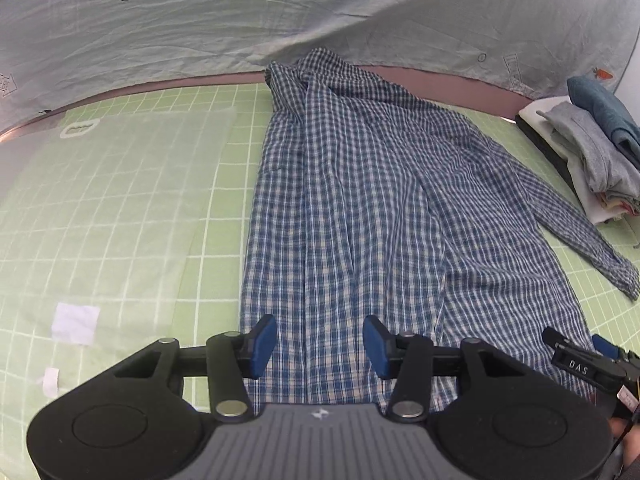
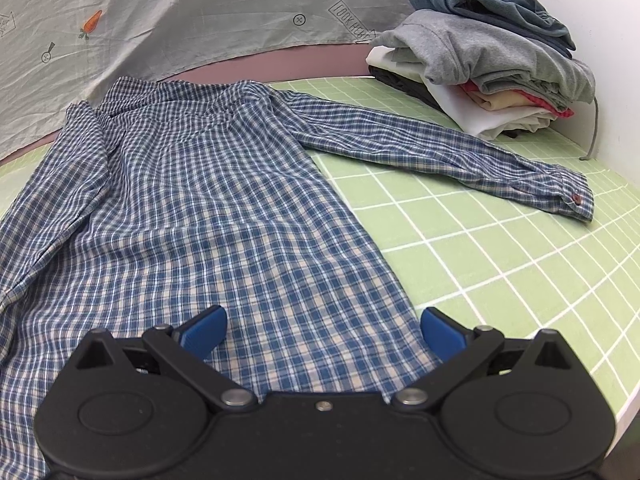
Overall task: Fold clothes
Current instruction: 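Reach the right gripper to the buttoned sleeve cuff and grasp it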
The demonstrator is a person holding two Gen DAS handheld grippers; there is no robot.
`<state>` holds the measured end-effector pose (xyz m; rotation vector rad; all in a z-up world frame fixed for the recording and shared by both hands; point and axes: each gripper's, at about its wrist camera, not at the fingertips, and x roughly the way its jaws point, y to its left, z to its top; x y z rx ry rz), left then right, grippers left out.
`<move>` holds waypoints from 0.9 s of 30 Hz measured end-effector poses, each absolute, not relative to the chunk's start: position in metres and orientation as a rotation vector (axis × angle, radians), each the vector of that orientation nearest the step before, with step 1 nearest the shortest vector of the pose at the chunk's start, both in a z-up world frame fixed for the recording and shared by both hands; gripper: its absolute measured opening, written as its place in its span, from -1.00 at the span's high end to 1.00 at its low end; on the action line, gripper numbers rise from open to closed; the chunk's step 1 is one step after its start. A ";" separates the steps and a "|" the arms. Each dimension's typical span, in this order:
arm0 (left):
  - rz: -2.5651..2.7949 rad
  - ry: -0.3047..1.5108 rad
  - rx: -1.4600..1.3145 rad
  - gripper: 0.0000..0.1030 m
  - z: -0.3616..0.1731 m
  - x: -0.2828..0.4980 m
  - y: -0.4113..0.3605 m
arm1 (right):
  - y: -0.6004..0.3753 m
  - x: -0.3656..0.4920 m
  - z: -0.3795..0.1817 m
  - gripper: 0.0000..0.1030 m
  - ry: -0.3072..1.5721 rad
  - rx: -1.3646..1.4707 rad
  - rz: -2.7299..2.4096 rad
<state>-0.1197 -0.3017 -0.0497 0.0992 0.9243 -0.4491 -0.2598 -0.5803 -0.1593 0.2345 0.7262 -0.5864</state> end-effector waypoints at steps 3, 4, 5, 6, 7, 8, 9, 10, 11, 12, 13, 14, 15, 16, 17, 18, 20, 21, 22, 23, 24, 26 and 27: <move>-0.394 0.876 0.077 -0.36 -0.044 -0.119 -0.310 | -0.586 -0.253 -0.154 -1.00 0.785 0.234 -0.556; -0.374 0.869 0.070 -0.36 -0.044 -0.118 -0.313 | -0.589 -0.250 -0.152 -1.00 0.806 0.230 -0.532; -0.345 0.868 0.057 -0.38 -0.043 -0.116 -0.317 | -0.592 -0.247 -0.150 -1.00 0.828 0.225 -0.509; -0.321 0.870 0.043 -0.43 -0.043 -0.115 -0.321 | -0.595 -0.245 -0.148 -1.00 0.844 0.221 -0.487; -0.297 0.869 0.026 -0.50 -0.042 -0.114 -0.325 | -0.599 -0.243 -0.144 -1.00 0.835 0.214 -0.471; -0.280 0.868 0.012 -0.52 -0.042 -0.113 -0.328 | -0.604 -0.242 -0.141 -1.00 0.827 0.207 -0.456; -0.264 0.868 -0.001 -0.54 -0.041 -0.112 -0.331 | -0.609 -0.241 -0.138 -1.00 0.818 0.200 -0.440; -0.255 0.872 -0.005 -0.54 -0.040 -0.111 -0.335 | -0.614 -0.240 -0.135 -1.00 0.810 0.195 -0.428; -0.251 0.875 0.002 -0.54 -0.040 -0.109 -0.340 | -0.622 -0.238 -0.133 -1.00 0.803 0.198 -0.431; -0.247 0.876 0.013 -0.54 -0.039 -0.108 -0.345 | -0.629 -0.237 -0.132 -1.00 0.797 0.200 -0.433; -0.240 0.873 0.026 -0.54 -0.039 -0.108 -0.349 | -0.636 -0.235 -0.131 -1.00 0.791 0.203 -0.435; -0.237 0.870 0.032 -0.54 -0.038 -0.108 -0.353 | -0.644 -0.233 -0.130 -1.00 0.784 0.206 -0.438; -0.235 0.871 0.034 -0.55 -0.038 -0.107 -0.355 | -0.651 -0.232 -0.128 -1.00 0.778 0.209 -0.440; -0.232 0.871 0.035 -0.56 -0.038 -0.106 -0.358 | -0.658 -0.230 -0.127 -1.00 0.771 0.211 -0.442; -0.225 0.874 0.034 -0.56 -0.039 -0.104 -0.360 | -0.666 -0.228 -0.126 -1.00 0.765 0.212 -0.446; -0.218 0.877 0.033 -0.56 -0.041 -0.102 -0.362 | -0.672 -0.226 -0.126 -1.00 0.758 0.208 -0.456; -0.206 0.885 0.033 -0.56 -0.044 -0.093 -0.367 | -0.685 -0.227 -0.125 -1.00 0.739 0.197 -0.488; -0.200 0.889 0.033 -0.56 -0.046 -0.089 -0.370 | -0.692 -0.227 -0.124 -1.00 0.724 0.193 -0.515; -0.192 0.889 0.036 -0.56 -0.047 -0.083 -0.372 | -0.700 -0.228 -0.124 -1.00 0.708 0.188 -0.542; -0.185 0.885 0.038 -0.56 -0.047 -0.076 -0.374 | -0.707 -0.229 -0.123 -1.00 0.693 0.186 -0.571; -0.182 0.882 0.040 -0.56 -0.048 -0.070 -0.376 | -0.717 -0.229 -0.123 -1.00 0.680 0.193 -0.607; -0.188 0.888 0.047 -0.56 -0.051 -0.060 -0.381 | -0.736 -0.230 -0.123 -1.00 0.661 0.217 -0.678; -0.195 0.895 0.052 -0.56 -0.053 -0.056 -0.384 | -0.746 -0.230 -0.124 -1.00 0.653 0.233 -0.715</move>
